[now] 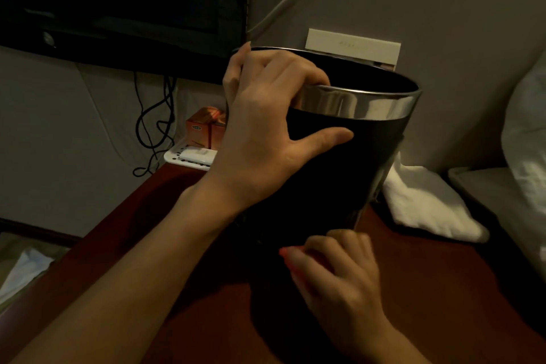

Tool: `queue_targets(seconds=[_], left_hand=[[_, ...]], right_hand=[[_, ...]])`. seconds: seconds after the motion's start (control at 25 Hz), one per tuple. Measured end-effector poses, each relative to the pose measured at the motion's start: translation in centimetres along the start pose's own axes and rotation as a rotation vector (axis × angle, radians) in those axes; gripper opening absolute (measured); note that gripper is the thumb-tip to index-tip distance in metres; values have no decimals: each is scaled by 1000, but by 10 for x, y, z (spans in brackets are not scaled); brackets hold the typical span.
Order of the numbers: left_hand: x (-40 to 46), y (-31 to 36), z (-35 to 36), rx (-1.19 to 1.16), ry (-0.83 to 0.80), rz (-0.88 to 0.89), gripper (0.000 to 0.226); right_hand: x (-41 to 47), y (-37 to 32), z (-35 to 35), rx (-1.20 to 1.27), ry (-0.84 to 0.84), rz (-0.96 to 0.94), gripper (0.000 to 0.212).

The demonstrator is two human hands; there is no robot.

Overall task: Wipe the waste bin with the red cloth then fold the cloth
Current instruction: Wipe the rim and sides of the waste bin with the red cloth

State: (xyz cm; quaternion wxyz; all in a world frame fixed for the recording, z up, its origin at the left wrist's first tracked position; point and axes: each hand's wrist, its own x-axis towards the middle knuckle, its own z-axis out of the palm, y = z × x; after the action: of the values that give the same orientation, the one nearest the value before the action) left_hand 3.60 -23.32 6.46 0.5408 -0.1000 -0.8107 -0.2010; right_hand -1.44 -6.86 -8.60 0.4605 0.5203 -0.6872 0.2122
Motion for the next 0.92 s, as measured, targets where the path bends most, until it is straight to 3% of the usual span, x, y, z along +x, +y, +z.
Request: queue_targets(seconds=[0.08,0.28,0.44,0.56,0.76,0.92], left_hand=[[1,-1,-1,-1,-3,5,44],[2,-8,-5,-45,-29,14,41],[5,-16,-12,-86,-52,-2,39],[2,-8,-7,-36,-31,11,37],[-5,10,12,68,7,38,53],[-2,-5,2,-35,3,29,49]], right_hand=[[6,8,-10,-6,69,82,15],[-8,-6,3,-21,-41,48,14],[3,3,-10,7,144,254,13],[0,-4,-4,13,143,289,14],[-5,-12,0,30,113,305,17],[8,-6,-16,116,263,393,14]])
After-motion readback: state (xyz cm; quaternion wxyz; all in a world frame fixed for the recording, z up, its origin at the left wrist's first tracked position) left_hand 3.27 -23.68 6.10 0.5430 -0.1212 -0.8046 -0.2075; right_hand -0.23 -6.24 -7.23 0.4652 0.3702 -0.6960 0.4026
